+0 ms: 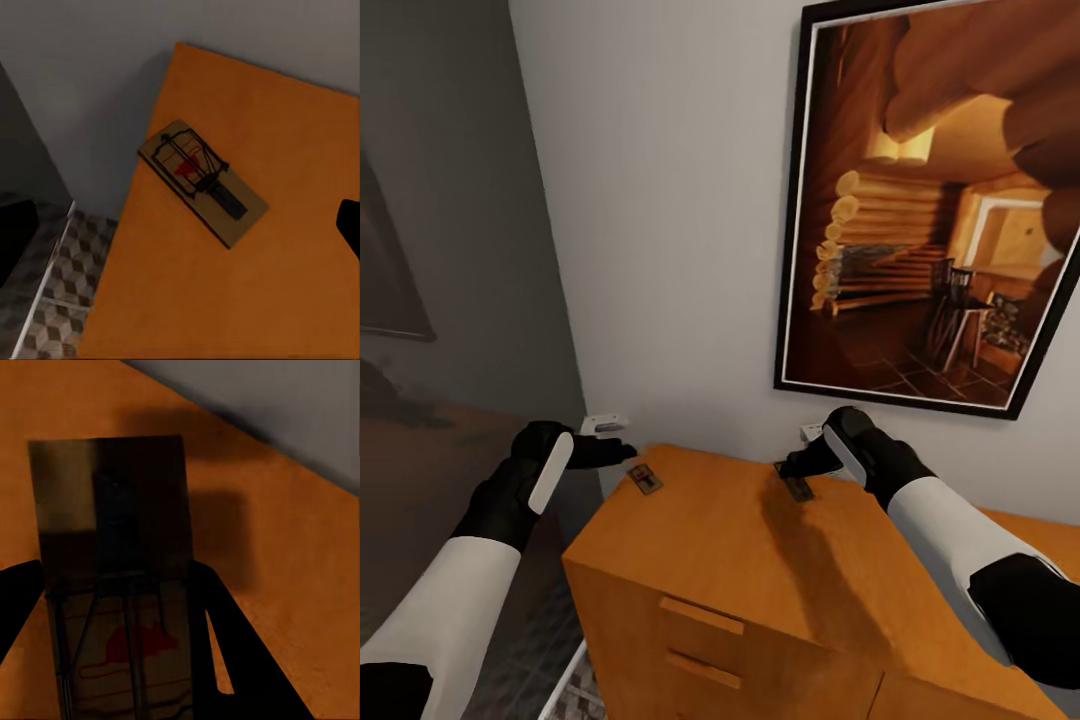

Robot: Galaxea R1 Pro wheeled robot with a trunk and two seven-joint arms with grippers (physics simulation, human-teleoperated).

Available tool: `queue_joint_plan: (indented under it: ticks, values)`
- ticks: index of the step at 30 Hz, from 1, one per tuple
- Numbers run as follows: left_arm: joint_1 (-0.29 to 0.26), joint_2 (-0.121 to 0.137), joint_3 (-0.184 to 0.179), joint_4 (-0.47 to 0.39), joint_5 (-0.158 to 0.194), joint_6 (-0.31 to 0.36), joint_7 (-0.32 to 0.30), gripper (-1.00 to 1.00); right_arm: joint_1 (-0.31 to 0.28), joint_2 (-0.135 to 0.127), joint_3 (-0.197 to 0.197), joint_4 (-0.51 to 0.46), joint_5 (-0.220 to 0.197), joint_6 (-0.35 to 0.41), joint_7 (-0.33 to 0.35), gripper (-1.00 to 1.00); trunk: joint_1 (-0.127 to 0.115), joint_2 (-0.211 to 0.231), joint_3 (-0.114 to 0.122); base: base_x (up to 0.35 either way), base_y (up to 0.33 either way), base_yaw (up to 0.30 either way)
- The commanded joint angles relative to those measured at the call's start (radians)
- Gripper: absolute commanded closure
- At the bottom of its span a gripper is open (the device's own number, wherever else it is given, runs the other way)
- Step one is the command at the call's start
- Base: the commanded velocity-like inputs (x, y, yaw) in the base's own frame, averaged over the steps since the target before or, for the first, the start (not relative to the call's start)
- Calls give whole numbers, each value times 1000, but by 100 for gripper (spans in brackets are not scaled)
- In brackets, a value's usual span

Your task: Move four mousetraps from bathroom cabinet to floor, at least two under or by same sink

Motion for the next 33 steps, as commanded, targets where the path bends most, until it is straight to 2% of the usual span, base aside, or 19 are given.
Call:
queue_joint_plan:
  ticks: [1,5,10,14,15,18,19,21,22,24,25,28,33]
  values:
    - [-1,1,-2,0,1,3,1,-100,-1,8,5,-1,5,3,4,100,0,-1,-1,0,0,278]
    - [-1,-2,-2,13,2,2,3,-100,-1,57,3,-1,5,3,3,100,0,-1,-1,0,0,278]
    - [-1,-22,0,39,0,2,6,-100,-1,71,2,-1,5,3,3,100,0,-1,-1,0,0,278]
    - [-1,-56,2,51,-1,2,27,-100,-1,73,2,-2,5,3,3,100,0,-1,-1,0,0,278]
    - [0,-73,2,54,-1,2,47,-100,-1,74,2,-2,5,3,3,100,0,-1,-1,0,0,226]
    - [0,-103,1,62,0,2,86,-100,-1,75,3,-3,5,3,3,100,0,-1,-1,0,0,147]
    - [0,-127,0,70,0,2,117,-100,-1,77,3,-3,5,3,3,100,0,-1,-1,0,0,74]
    - [0,-154,-1,80,0,2,148,-100,-1,81,3,-3,5,3,3,100,0,-1,-1,0,0,53]
    - [0,-179,-3,91,0,1,177,-100,-1,86,3,-3,5,3,3,100,0,-1,-1,0,0,30]
    - [0,-203,-3,101,-1,1,199,-100,-1,92,3,-4,5,3,3,100,0,-1,-1,0,0,22]
    - [0,-230,-4,110,0,0,218,-100,-1,104,3,-17,5,3,3,100,0,-1,-1,0,0,10]
    - [0,-249,-5,116,4,-17,230,-100,-1,122,3,-54,6,3,1,100,0,-1,-1,0,0,6]
    - [0,-261,-4,134,11,-107,238,-100,-1,142,3,-95,5,3,-6,100,0,-1,-1,0,0,1]
